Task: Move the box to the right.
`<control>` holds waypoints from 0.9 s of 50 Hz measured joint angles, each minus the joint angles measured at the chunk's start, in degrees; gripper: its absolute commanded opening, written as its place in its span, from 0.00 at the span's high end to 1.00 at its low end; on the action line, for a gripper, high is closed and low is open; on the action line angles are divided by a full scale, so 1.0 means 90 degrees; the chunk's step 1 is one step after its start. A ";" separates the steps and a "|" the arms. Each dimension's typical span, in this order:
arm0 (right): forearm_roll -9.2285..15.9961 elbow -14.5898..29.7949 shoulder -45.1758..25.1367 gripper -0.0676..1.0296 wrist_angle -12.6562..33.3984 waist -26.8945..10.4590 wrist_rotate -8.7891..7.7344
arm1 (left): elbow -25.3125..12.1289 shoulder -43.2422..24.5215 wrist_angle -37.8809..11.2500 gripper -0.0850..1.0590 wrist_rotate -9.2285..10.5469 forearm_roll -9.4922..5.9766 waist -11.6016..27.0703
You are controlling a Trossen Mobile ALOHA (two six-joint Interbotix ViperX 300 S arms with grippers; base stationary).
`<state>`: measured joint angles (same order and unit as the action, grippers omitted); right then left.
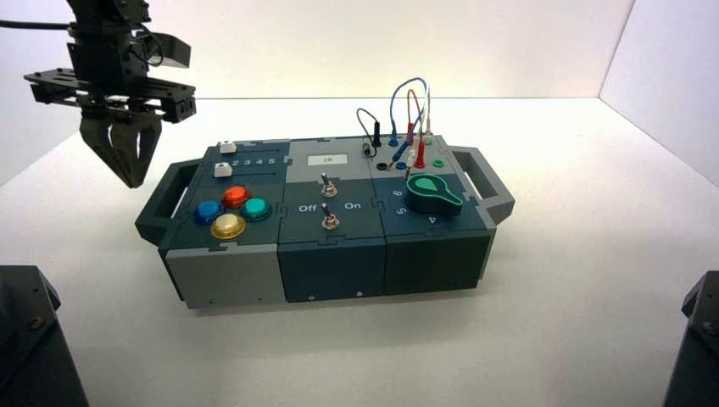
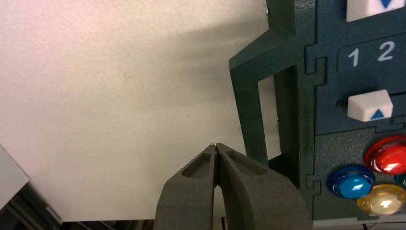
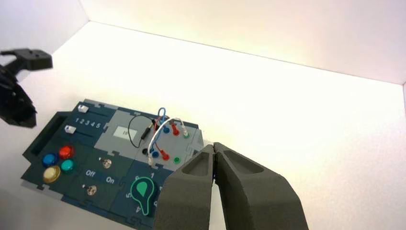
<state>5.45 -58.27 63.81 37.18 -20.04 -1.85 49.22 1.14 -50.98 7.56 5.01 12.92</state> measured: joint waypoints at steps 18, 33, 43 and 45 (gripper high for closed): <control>0.0000 0.0000 -0.0088 0.96 -0.0146 0.0010 0.0010 | -0.0098 -0.0264 0.0068 0.95 -0.0059 -0.0186 0.0313; 0.0000 0.0000 -0.0146 0.96 -0.0146 0.0010 0.0107 | -0.0479 -0.0684 0.0000 0.95 -0.0137 -0.0322 0.0674; 0.0029 0.0010 -0.0137 0.96 -0.0146 0.0000 0.0186 | -0.0811 -0.1025 0.0020 0.95 -0.0244 -0.0488 0.0938; 0.0029 0.0020 -0.0146 0.96 -0.0137 0.0010 0.0186 | -0.0898 -0.1113 0.0029 0.95 -0.0273 -0.0557 0.1016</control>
<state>5.71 -58.10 62.49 35.95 -19.95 -0.18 41.13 -8.88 -50.71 5.10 0.00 22.06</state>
